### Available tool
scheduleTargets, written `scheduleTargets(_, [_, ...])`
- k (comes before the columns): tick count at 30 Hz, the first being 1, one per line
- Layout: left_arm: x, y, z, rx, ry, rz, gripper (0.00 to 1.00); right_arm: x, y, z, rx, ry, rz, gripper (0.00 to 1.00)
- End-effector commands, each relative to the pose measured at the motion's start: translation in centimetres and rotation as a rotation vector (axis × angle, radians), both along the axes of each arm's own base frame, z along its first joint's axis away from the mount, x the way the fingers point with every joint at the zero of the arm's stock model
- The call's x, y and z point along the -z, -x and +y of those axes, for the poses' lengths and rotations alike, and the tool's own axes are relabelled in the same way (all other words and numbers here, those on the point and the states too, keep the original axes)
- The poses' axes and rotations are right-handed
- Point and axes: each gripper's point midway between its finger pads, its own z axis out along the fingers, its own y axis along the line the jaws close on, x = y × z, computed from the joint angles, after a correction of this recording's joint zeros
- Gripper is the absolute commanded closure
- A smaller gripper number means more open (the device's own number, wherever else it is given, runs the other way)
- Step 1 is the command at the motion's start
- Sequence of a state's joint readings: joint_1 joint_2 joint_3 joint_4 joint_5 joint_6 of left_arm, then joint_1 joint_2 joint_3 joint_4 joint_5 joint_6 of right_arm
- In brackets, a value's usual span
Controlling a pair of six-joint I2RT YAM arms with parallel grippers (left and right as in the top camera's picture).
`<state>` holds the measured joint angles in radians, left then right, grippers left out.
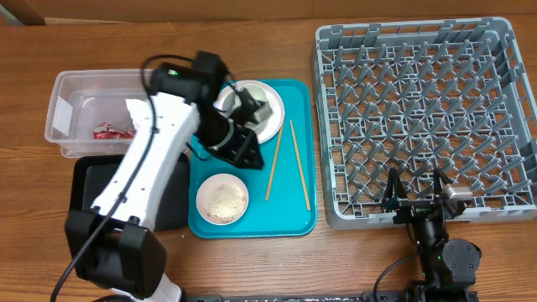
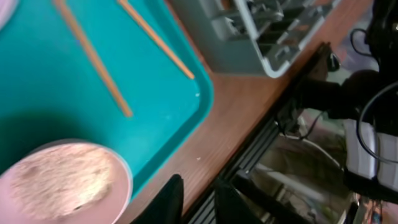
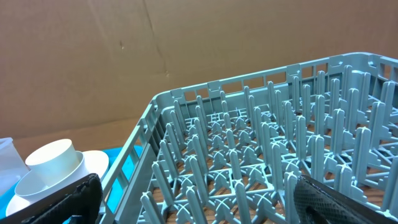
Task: Sort waste into correct bins and load items into the dishwasher
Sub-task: 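Move the left gripper to the pink rice bowl on the tray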
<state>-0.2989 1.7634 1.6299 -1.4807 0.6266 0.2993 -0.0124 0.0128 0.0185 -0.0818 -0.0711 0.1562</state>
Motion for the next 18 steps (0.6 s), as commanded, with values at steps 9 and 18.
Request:
scheduleTargets(9, [-0.4, 1.1, -3.0, 0.038, 0.011, -0.023, 0.96, 0.2, 0.0, -0.1, 0.003, 0.008, -0.004, 0.0])
scheduleTargets(18, [4.8, 0.7, -0.4, -0.225, -0.332, 0.035, 0.96, 0.2, 0.0, -0.1, 0.003, 0.008, -0.004, 0.0])
